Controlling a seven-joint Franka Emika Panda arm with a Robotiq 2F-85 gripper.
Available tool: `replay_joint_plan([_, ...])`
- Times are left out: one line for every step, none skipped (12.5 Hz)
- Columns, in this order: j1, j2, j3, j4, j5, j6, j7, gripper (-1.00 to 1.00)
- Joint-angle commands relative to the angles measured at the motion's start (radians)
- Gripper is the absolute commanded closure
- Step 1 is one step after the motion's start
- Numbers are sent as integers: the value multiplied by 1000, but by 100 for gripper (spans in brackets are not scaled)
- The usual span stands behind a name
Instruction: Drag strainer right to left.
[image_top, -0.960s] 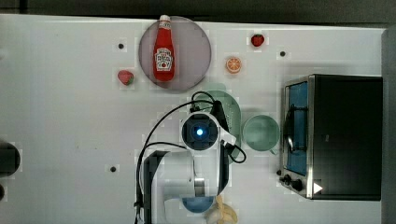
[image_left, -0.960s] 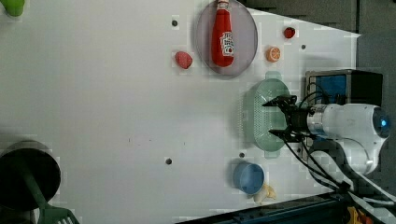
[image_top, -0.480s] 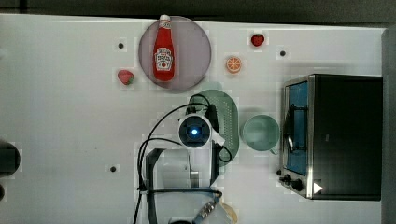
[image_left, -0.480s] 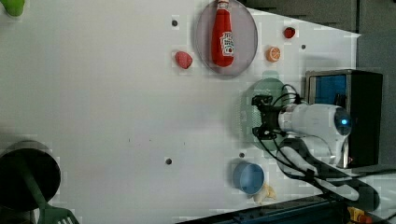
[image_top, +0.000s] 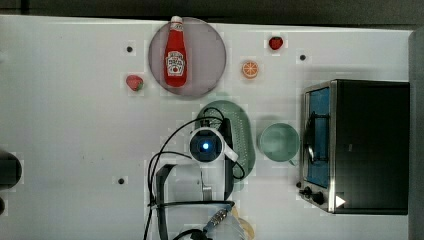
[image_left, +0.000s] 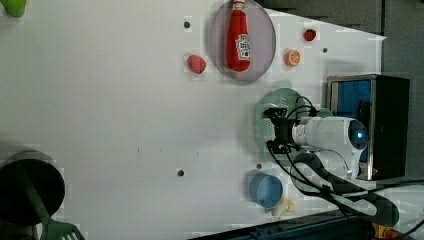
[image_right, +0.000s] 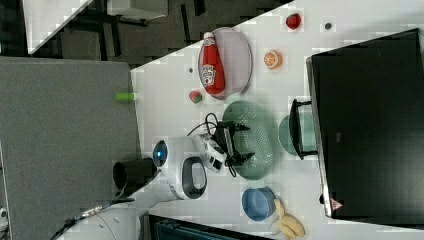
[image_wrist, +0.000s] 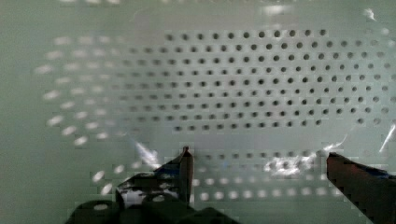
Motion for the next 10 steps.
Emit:
replay_joint_plan([65,-22,29,1,19,12,126,-100])
replay_joint_plan([80,-19,29,3,20,11,127,-100])
replay_joint_plan([96,-17,29,9,21,5,129,-100])
replay_joint_plan([114,-14,30,15,22,-2,130,-100])
replay_joint_plan([131,-9,30,23,25,-15,133,-100])
replay_joint_plan([149,-3,30,33,26,-29,134,-100])
replay_joint_plan([167,4,31,47,34,-41,145,-100])
replay_joint_plan([185,11,31,61,50,-50,169,-100])
replay_joint_plan([202,17,32,77,63,-66,191,-100])
replay_joint_plan([218,23,35,94,68,-85,214,-100])
